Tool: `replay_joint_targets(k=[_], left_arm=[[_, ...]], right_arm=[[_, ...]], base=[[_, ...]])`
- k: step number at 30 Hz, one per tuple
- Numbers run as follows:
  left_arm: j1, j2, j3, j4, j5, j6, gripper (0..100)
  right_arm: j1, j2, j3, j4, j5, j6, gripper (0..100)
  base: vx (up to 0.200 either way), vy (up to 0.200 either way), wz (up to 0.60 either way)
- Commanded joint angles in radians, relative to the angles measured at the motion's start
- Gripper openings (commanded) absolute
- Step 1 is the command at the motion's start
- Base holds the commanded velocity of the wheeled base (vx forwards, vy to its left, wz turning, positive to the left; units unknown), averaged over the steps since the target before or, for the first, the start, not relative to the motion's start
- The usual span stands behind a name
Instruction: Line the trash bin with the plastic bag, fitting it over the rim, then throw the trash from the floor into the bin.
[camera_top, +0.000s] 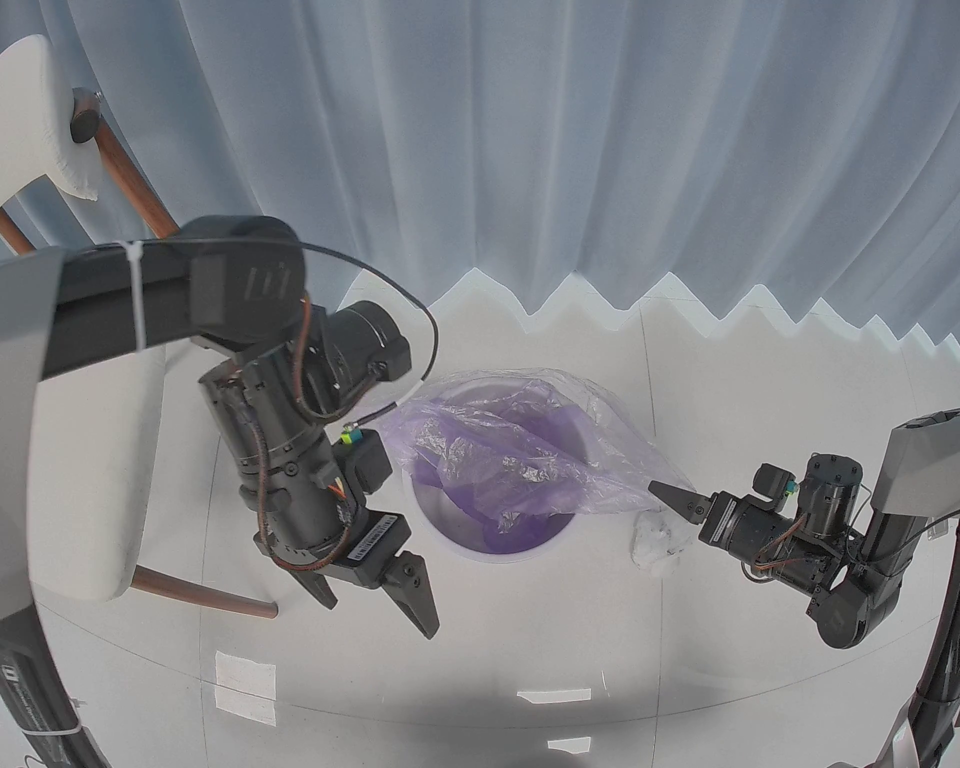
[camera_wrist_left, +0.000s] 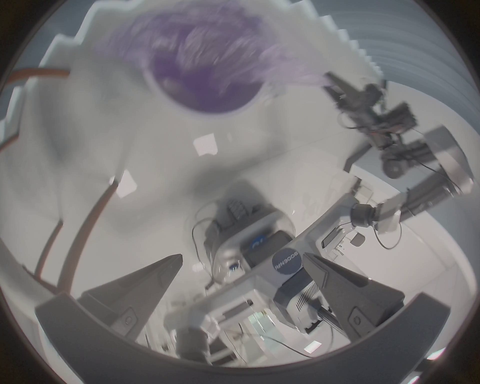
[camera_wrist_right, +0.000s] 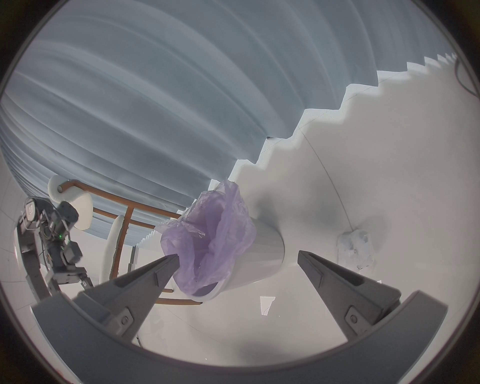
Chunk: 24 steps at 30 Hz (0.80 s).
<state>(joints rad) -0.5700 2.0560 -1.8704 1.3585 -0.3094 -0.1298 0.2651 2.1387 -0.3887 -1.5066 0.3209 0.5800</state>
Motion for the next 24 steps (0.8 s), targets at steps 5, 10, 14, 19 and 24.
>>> replay_joint_targets(k=[5, 10, 14, 19, 24], left_arm=[[0.200, -0.338, 0.625, -1.029, -0.243, 0.789, 100], [0.286, -0.200, 0.499, -1.006, -0.274, 1.168, 100], [0.317, -0.129, 0.384, -0.927, -0.274, 1.297, 100], [0.337, 0.007, 0.142, -0.800, -0.274, 1.470, 100], [0.349, 0.113, -0.012, -0.739, -0.275, 1.575, 100]], right_arm=[[0.054, 0.024, 0.053, -0.055, -0.026, 0.000, 100], [0.069, 0.024, 0.054, -0.060, -0.043, 0.000, 100], [0.069, 0.021, 0.057, -0.060, -0.046, 0.000, 100], [0.069, 0.020, 0.056, -0.060, -0.059, 0.000, 100], [0.069, 0.017, 0.056, -0.060, -0.068, 0.000, 100]], base=[[0.000, 0.000, 0.00], [0.000, 0.000, 0.00], [0.000, 0.000, 0.00], [0.000, 0.000, 0.00], [0.000, 0.000, 0.00]])
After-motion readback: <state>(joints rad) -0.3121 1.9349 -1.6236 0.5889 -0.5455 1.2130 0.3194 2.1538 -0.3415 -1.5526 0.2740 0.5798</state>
